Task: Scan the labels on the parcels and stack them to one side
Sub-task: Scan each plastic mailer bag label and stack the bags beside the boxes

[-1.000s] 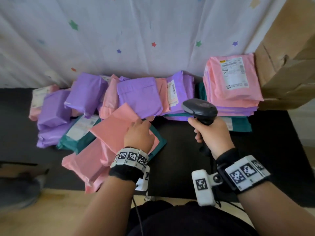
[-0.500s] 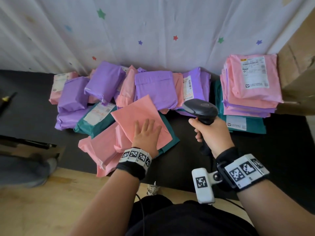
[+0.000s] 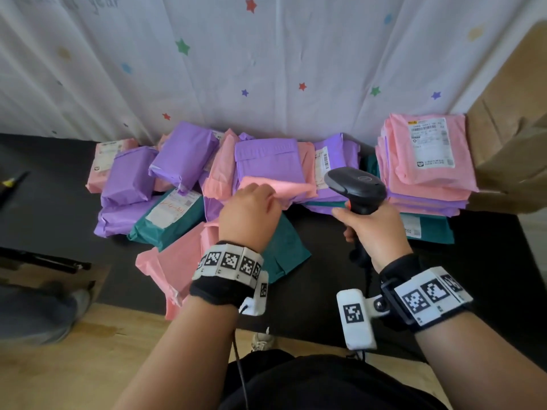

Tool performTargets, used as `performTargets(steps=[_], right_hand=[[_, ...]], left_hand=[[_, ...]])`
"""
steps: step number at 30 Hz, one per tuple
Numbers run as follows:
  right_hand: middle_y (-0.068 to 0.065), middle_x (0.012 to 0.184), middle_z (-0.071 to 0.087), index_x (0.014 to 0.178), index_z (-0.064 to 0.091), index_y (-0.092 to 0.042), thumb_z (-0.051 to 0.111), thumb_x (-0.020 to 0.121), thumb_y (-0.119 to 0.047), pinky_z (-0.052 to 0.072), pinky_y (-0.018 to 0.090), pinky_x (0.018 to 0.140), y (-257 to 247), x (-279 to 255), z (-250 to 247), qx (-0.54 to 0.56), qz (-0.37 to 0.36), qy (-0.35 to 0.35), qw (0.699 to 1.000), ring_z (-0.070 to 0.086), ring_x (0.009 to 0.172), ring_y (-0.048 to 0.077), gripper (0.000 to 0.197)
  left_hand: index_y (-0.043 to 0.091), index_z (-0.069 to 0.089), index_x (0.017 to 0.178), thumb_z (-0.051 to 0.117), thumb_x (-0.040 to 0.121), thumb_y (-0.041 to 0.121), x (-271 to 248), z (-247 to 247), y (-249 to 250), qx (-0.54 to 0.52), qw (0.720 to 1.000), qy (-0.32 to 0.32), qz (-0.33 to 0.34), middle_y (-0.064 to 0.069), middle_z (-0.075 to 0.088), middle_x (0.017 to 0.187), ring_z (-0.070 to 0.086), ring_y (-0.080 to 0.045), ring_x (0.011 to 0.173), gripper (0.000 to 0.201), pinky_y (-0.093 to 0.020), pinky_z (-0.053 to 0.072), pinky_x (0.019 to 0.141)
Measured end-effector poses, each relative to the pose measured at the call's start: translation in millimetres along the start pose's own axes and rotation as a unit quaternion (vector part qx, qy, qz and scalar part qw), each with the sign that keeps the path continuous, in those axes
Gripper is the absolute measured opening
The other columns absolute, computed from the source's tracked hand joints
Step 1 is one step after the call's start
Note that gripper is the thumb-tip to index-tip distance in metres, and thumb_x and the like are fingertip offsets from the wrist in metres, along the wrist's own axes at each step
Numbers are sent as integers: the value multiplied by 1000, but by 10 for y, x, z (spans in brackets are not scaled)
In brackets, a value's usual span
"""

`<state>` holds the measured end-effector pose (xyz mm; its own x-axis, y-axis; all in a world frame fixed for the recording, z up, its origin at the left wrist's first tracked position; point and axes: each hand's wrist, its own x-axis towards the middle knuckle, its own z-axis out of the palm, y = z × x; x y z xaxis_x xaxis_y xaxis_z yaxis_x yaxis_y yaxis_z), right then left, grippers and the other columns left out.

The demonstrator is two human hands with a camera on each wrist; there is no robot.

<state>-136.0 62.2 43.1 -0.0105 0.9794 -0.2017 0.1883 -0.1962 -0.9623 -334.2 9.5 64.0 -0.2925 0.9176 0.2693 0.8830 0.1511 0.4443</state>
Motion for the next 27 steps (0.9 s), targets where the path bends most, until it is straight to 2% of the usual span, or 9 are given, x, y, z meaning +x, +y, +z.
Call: performTargets(steps=[4,8,12,18,20,22,23,25,27], right_hand=[[0,58,64,80,66,-11,74,81,-5,49,21,44,-151,53,-61,30,-21,36,999,59,44,8,10],[8,84,73,98,69,-8,77,81,-8,59,28,59,-259,98,-135,87,-40,69,993,71,68,12,19],[-5,94,77,88,72,-28,82,79,-26,55,33,84,-279,112,-236,91,-51,86,991,71,95,10,14],[-12,80,75,84,68,-25,78,76,-8,49,20,72,-287,148,-421,66,-43,144,986,71,83,5,22],[-10,81,71,82,64,-26,75,77,-4,47,23,71,-331,155,-489,21,-51,151,987,67,83,6,26],[-10,80,66,82,62,-25,72,77,0,44,22,66,-384,154,-557,-30,-75,137,987,62,80,3,28],[-8,80,65,84,63,-21,71,77,2,43,21,65,-413,152,-588,-47,-86,123,988,60,77,2,25],[-9,78,64,90,64,-15,70,78,3,43,14,62,-471,145,-634,-82,-106,100,986,57,74,-2,22],[-14,75,61,92,65,-13,70,79,2,37,1,54,-517,155,-651,-125,-121,89,981,54,69,-9,21]], left_hand=[[19,63,79,54,93,24,253,-358,185,-231,969,43,-78,9,54,62,47,-1,54,17,-12,36,51],[23,63,72,56,92,21,417,-499,309,-440,878,16,-190,-8,62,77,57,-20,75,21,-42,46,67],[20,63,83,54,94,12,474,-374,442,-583,780,-33,-226,8,69,72,62,-17,79,17,-39,51,83],[7,64,92,47,92,2,564,-176,470,-578,767,-93,-263,-3,72,79,61,-23,81,18,-36,49,80],[3,66,99,43,92,8,608,-182,444,-634,710,-114,-285,-18,65,97,60,-28,89,24,-40,49,83],[13,75,83,47,95,20,656,-206,393,-688,658,-109,-287,-9,69,87,66,-20,78,31,-33,53,76],[17,75,78,51,95,24,686,-220,366,-662,689,-107,-275,-2,70,83,68,-12,72,30,-26,54,71],[20,72,90,64,89,24,730,-234,332,-485,843,-140,-185,9,69,94,65,3,78,10,-16,51,75],[27,73,89,73,80,36,748,-214,345,-323,911,-226,-118,13,71,94,62,0,82,12,-17,48,76]])
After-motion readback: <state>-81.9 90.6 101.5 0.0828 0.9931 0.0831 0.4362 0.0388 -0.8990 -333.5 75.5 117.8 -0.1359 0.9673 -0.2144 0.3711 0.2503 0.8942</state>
